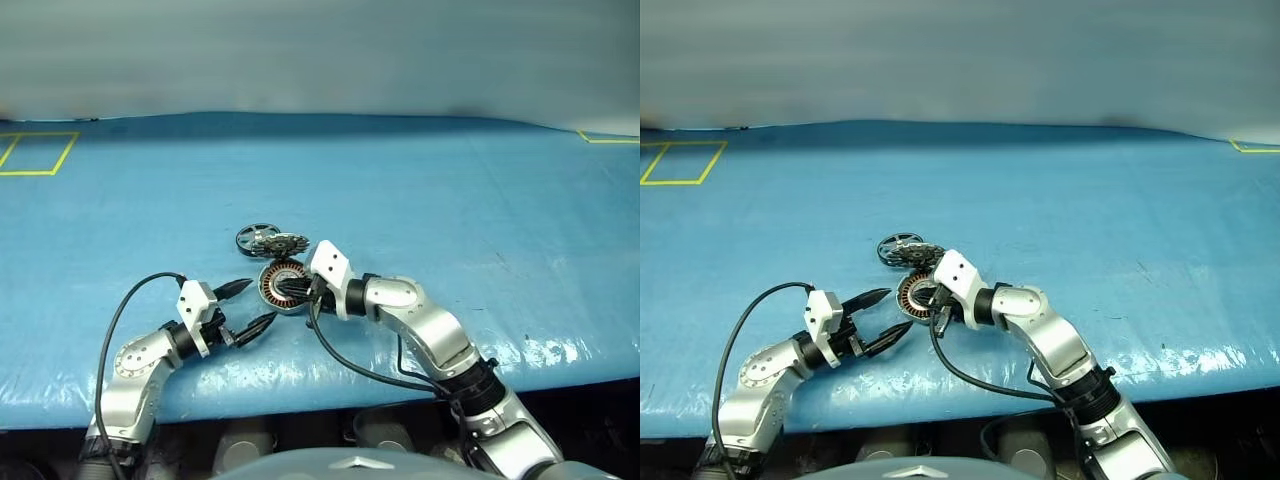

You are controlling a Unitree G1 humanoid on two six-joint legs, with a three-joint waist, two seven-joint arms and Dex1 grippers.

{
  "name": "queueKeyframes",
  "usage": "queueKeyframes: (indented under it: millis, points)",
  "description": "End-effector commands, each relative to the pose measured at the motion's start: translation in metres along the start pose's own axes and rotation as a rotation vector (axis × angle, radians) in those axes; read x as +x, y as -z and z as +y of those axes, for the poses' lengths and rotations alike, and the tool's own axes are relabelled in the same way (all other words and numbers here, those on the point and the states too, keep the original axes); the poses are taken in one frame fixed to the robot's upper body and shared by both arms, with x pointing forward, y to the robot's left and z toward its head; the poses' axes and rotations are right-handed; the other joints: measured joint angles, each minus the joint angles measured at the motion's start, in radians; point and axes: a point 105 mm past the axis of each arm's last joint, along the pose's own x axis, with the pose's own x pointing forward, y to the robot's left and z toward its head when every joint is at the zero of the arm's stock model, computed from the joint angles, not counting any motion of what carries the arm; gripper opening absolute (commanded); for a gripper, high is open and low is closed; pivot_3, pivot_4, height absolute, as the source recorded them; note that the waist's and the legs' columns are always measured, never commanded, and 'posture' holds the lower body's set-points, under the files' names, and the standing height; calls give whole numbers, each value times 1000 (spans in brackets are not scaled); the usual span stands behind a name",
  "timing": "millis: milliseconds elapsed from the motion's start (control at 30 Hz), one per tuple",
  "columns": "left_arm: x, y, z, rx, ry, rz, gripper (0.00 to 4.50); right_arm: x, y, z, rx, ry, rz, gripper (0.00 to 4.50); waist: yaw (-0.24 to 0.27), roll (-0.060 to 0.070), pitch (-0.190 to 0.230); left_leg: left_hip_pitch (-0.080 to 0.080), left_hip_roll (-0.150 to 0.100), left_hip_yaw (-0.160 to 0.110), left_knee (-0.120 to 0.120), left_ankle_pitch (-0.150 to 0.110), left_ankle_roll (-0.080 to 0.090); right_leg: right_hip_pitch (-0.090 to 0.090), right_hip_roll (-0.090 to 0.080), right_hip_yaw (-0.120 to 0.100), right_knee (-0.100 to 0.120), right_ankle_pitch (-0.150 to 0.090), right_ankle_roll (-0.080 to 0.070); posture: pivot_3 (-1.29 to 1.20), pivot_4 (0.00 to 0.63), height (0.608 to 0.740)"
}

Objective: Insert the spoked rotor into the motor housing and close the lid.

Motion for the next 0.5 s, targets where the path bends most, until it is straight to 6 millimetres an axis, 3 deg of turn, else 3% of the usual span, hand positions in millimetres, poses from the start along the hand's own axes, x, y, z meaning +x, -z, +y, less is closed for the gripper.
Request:
queueKeyframes:
  millis: [33,333,500]
  points:
    - [1,-2,-2,19,6,-16,4500,2,0,-6,-13,42,5,31,-1,0,0,0,0,0,0,0,0,0,0,0,0,0,0,0,150,740]
    - [-17,24,13,6,-6,12,4500,7,5,-5,-13,56,21,31,-1,0,0,1,0,0,0,0,0,0,0,0,0,0,0,0,150,740]
    - [-18,28,8,9,8,8,4500,6,7,-18,-2,134,34,31,-4,0,0,2,1,0,0,0,0,0,0,0,1,-1,1,0,150,740]
